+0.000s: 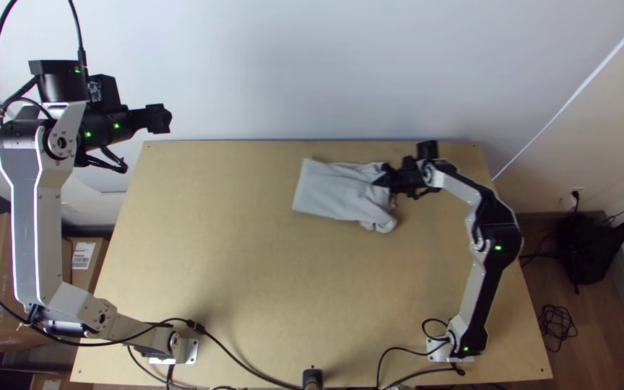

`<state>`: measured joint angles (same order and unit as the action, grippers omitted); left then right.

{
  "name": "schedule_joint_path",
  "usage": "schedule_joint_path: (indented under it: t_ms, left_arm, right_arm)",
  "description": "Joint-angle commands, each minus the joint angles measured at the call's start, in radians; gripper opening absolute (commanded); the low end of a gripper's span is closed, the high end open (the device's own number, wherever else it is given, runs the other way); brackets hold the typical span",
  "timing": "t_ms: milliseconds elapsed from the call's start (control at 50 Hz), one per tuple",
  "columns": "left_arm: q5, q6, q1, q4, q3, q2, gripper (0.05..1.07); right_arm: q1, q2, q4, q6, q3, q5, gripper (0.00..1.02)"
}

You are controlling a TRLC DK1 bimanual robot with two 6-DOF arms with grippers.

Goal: Fold the t-shirt

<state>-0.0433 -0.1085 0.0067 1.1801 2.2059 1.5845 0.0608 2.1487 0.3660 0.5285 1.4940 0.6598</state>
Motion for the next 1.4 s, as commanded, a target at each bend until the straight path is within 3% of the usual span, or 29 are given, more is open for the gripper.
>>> schedule_joint_path:
  t_ms: [0,180,340,520,560,640,700,940,1260,1380]
  left_arm:
    - [0.000,-0.008,0.003,-0.007,0.026,-0.034,1.03]
    - [-0.001,-0.011,-0.005,-0.007,0.014,-0.034,1.03]
    - [-0.006,-0.019,-0.014,-0.007,0.012,-0.034,1.03]
    - [-0.006,-0.020,-0.033,-0.007,0.012,-0.038,1.03]
    - [-0.006,-0.020,-0.034,-0.007,0.012,-0.041,1.03]
    - [-0.006,-0.020,-0.034,-0.007,0.012,-0.049,1.03]
    - [-0.006,-0.020,-0.034,0.000,0.012,-0.058,1.03]
    - [-0.006,-0.020,-0.025,0.012,0.011,-0.101,1.03]
    - [-0.006,-0.020,-0.005,-0.039,0.020,-0.162,1.03]
    - [-0.003,-0.020,0.012,-0.083,0.020,-0.208,1.03]
  right_arm:
    - [-0.124,-0.089,-0.050,0.051,-0.097,-0.062,0.02]
    - [-0.302,-0.167,-0.124,0.065,-0.172,-0.114,0.02]
    - [-0.458,-0.164,-0.151,0.061,-0.161,-0.115,0.02]
    - [-0.566,-0.115,-0.151,0.041,-0.081,-0.115,0.04]
    - [-0.581,-0.099,-0.151,0.036,-0.049,-0.115,0.18]
    - [-0.610,-0.075,-0.137,0.016,0.034,-0.117,0.76]
    - [-0.625,-0.058,-0.085,-0.025,0.114,-0.117,0.97]
    - [-0.711,-0.156,-0.032,-0.045,0.250,-0.115,0.99]
    - [-0.753,-0.409,0.100,-0.203,0.443,-0.118,0.99]
    - [-0.747,-0.497,0.152,-0.222,0.557,-0.120,0.99]
